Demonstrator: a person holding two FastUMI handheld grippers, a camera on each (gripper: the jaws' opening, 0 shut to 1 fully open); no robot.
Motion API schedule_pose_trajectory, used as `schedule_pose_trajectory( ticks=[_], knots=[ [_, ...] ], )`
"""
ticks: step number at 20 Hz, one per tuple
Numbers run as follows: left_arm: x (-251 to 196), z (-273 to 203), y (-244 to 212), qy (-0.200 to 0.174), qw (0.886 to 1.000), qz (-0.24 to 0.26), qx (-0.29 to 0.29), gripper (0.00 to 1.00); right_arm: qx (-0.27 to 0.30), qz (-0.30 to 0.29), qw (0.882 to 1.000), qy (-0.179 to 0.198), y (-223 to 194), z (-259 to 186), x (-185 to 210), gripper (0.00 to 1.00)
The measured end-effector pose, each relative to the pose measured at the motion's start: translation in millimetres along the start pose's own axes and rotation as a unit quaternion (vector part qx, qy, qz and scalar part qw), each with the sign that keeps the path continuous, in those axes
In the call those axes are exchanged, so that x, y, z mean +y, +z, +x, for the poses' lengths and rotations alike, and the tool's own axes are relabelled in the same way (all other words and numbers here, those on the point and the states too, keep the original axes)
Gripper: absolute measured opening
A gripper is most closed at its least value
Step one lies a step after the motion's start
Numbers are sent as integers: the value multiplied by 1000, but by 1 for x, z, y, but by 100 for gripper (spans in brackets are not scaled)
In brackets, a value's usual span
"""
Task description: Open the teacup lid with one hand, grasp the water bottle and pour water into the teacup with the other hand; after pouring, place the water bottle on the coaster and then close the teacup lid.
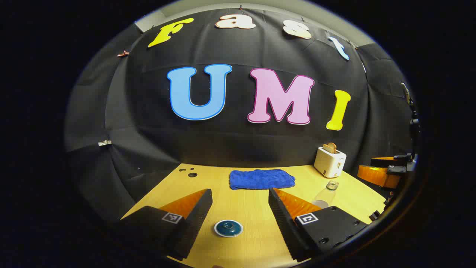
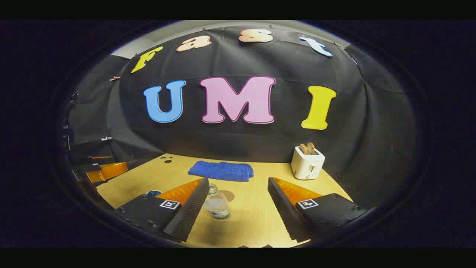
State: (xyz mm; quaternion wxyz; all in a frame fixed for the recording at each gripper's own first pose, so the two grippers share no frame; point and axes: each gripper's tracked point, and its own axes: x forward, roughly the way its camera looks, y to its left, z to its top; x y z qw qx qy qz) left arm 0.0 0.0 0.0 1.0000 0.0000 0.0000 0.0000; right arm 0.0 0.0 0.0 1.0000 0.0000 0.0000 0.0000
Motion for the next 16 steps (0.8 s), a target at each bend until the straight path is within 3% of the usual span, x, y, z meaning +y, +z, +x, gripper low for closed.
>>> schedule_pose_trajectory(
  ticks=[4, 10, 16],
  knots=[
    [1, 8, -12, -24, 1000, -11, 6, 96, 17, -7, 1000, -3, -17, -4, 13, 98],
    [25, 2, -37, 17, 999, -12, 28, 96, 23, 4, 999, 47, -34, -4, 48, 98],
    [21, 13, -73, 16, 998, 11, 54, 95, 38, -1, 997, 61, -49, 7, 46, 98]
  ],
)
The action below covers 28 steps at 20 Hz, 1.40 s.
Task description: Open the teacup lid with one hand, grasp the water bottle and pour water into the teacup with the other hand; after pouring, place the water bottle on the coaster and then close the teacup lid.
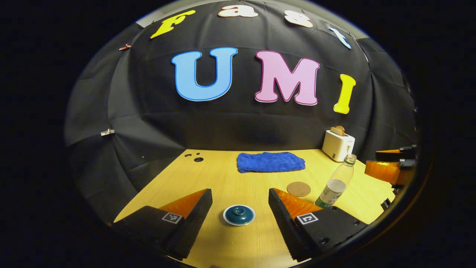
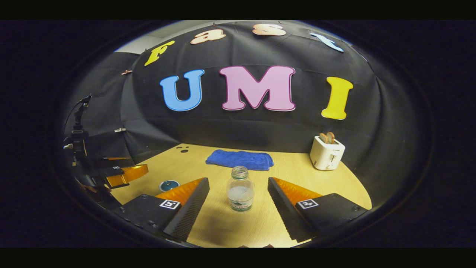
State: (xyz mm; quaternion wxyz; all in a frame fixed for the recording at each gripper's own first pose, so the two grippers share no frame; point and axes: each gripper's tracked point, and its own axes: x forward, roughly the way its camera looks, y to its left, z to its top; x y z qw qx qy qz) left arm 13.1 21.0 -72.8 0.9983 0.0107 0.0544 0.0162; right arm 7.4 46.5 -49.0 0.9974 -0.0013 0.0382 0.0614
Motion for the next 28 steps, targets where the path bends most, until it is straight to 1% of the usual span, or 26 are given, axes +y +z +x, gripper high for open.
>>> schedule_pose_trajectory(
  ticks=[4, 7, 11, 15, 18, 19, 20, 22, 24, 25, 26, 27, 28],
  knots=[
    [-8, 28, -22, -17, 999, 27, 6, 95, 18, 4, 1000, -11, -17, 15, -10, 98],
    [-8, 49, -46, -20, 999, 39, 17, 95, 27, 9, 1000, -8, -32, 22, -9, 98],
    [1, 74, -69, -21, 999, 24, 25, 94, 43, 8, 999, -18, -49, 26, -9, 98],
    [13, 89, -87, -25, 999, 8, 32, 89, 51, 9, 999, -17, -56, 27, 1, 98],
    [11, 90, -91, -43, 999, 18, 24, 83, 56, 2, 998, -19, -62, 26, 8, 98],
    [8, 90, -94, -52, 998, 21, 26, 82, 58, 3, 998, -20, -63, 25, 11, 98],
    [6, 91, -98, -59, 998, 25, 30, 78, 60, 5, 998, -22, -65, 25, 12, 98],
    [5, 92, -99, -66, 997, 37, 29, 75, 64, 8, 997, -28, -68, 25, 14, 98],
    [3, 92, -101, -76, 996, 41, 31, 72, 70, 4, 997, -30, -70, 24, 17, 98],
    [3, 92, -101, -80, 995, 39, 33, 69, 71, 3, 997, -31, -72, 24, 19, 98],
    [4, 93, -103, -82, 995, 37, 34, 55, 71, 3, 997, -34, -72, 25, 19, 98],
    [4, 94, -101, -83, 995, 35, 33, 52, 70, 5, 997, -39, -73, 25, 20, 98],
    [7, 95, -103, -84, 995, 33, 35, 54, 69, 8, 997, -45, -72, 25, 19, 98]
  ],
)
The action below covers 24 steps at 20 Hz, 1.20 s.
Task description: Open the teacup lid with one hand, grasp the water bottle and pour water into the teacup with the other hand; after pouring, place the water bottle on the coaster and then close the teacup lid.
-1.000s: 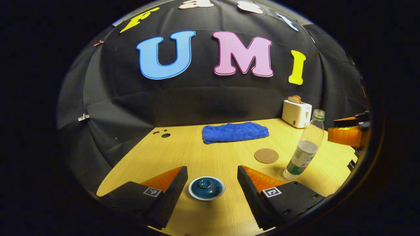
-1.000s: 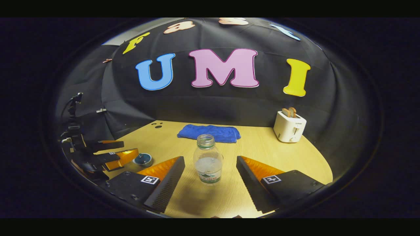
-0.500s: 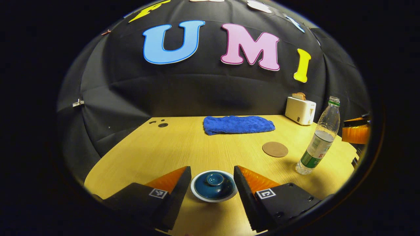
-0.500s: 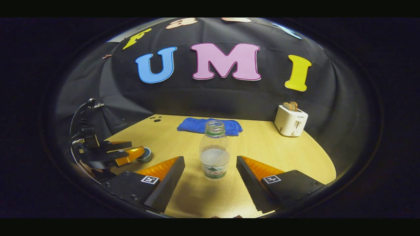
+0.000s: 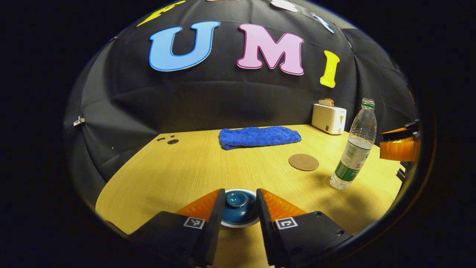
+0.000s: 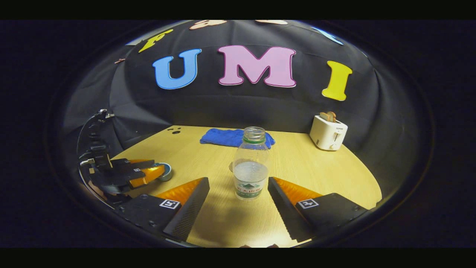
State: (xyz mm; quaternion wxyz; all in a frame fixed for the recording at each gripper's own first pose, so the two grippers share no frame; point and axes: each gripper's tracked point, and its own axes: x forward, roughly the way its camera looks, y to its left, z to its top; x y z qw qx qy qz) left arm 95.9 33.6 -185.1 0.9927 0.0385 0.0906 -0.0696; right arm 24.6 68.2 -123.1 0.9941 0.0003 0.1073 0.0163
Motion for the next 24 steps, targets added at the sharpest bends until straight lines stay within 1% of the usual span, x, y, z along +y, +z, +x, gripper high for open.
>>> schedule_pose_trajectory(
  ticks=[1, 2, 3, 4, 5, 6, 7, 8, 11, 12, 14, 16, 20, 21, 22, 24],
  knots=[
    [2, 1, -2, -1, 1000, -3, 3, 52, -3, 4, 1000, -5, 1, 0, 0, 98],
    [4, 2, -4, 0, 1000, -4, 7, 43, -7, 6, 1000, -11, 3, 1, 0, 98],
    [5, 1, -2, 0, 1000, 0, 4, 44, -12, 6, 1000, -15, 4, 1, -1, 98],
    [4, 2, -4, -3, 1000, 5, 5, 36, -14, 4, 1000, -18, 5, 2, 0, 98],
    [4, 0, -4, -3, 1000, 14, 5, 35, -15, 3, 1000, -20, 5, 3, 1, 98],
    [4, 1, -4, -3, 1000, 23, 6, 38, -15, 4, 1000, -21, 4, 2, 1, 98],
    [4, 1, -3, -1, 1000, 27, 7, 36, -16, 7, 1000, -22, 4, 3, 2, 98],
    [4, 1, -1, 0, 1000, 28, 4, 30, -17, 10, 999, -26, 3, 4, 2, 98],
    [4, 2, 1, 8, 999, 32, 1, 24, -20, 18, 999, -28, 0, 11, 6, 98],
    [4, 2, 1, 9, 999, 33, 1, 25, -20, 16, 999, -31, -1, 12, 5, 98],
    [1, 2, 5, 1, 1000, 29, 1, 24, -20, 19, 999, -38, -4, 18, 3, 98],
    [4, 1, 11, 1, 999, 34, -5, 23, -21, 29, 998, -45, -5, 23, 0, 98],
    [9, -7, 25, 4, 1000, 21, -13, 23, -16, 54, 996, -65, -12, 32, -9, 99],
    [10, -10, 29, 6, 1000, 21, -14, 19, -17, 62, 996, -68, -11, 35, -11, 98],
    [12, -11, 31, 8, 1000, 20, -14, 23, -18, 67, 995, -71, -11, 39, -14, 99],
    [13, -16, 35, 10, 1000, 13, -16, 23, -21, 68, 995, -76, -10, 48, -18, 98]
  ],
)
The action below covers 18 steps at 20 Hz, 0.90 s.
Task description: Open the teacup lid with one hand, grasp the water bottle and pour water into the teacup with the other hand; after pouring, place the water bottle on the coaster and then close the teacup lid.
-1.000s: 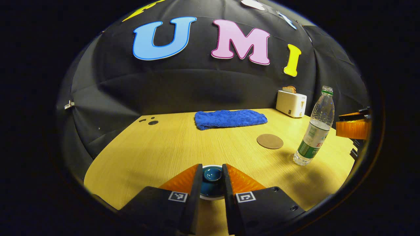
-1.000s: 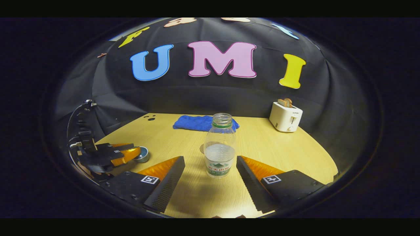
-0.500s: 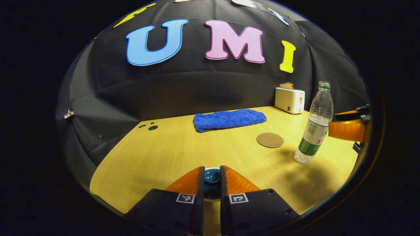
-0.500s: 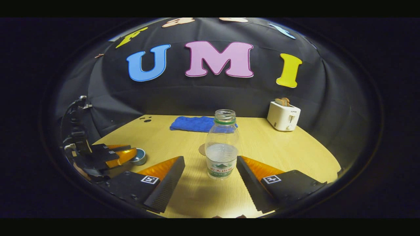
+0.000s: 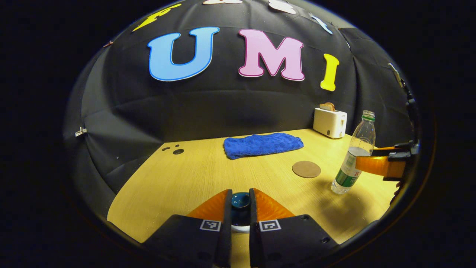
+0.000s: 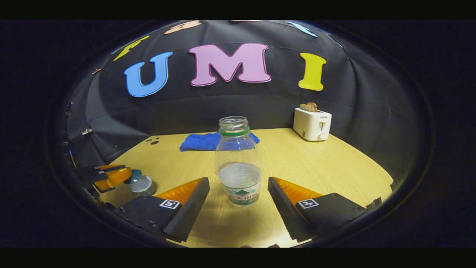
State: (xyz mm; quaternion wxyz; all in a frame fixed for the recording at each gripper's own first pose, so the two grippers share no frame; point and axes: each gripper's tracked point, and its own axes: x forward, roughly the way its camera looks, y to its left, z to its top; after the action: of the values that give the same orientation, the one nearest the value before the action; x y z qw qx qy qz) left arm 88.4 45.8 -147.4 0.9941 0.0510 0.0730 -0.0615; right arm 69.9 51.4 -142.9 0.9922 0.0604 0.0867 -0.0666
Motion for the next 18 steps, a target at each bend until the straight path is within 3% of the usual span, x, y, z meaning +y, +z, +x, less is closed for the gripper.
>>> schedule_pose_trajectory(
  ticks=[3, 8, 10, 11, 18],
  knots=[
    [2, -1, 0, 6, 1000, 3, 3, 23, -6, 3, 1000, -1, 0, 14, 0, 95],
    [3, -1, -3, 11, 1000, 2, 11, 23, -15, 5, 1000, -13, 2, 32, -1, 98],
    [2, 0, -4, 11, 1000, 1, 13, 23, -19, 6, 1000, -11, 2, 36, 1, 93],
    [1, 1, -5, 10, 1000, 0, 14, 23, -18, 3, 1000, -11, 0, 37, 1, 83],
    [3, -4, -2, 15, 1000, -1, 15, 23, -21, -32, 999, 1, 2, 45, 4, 78]
  ],
)
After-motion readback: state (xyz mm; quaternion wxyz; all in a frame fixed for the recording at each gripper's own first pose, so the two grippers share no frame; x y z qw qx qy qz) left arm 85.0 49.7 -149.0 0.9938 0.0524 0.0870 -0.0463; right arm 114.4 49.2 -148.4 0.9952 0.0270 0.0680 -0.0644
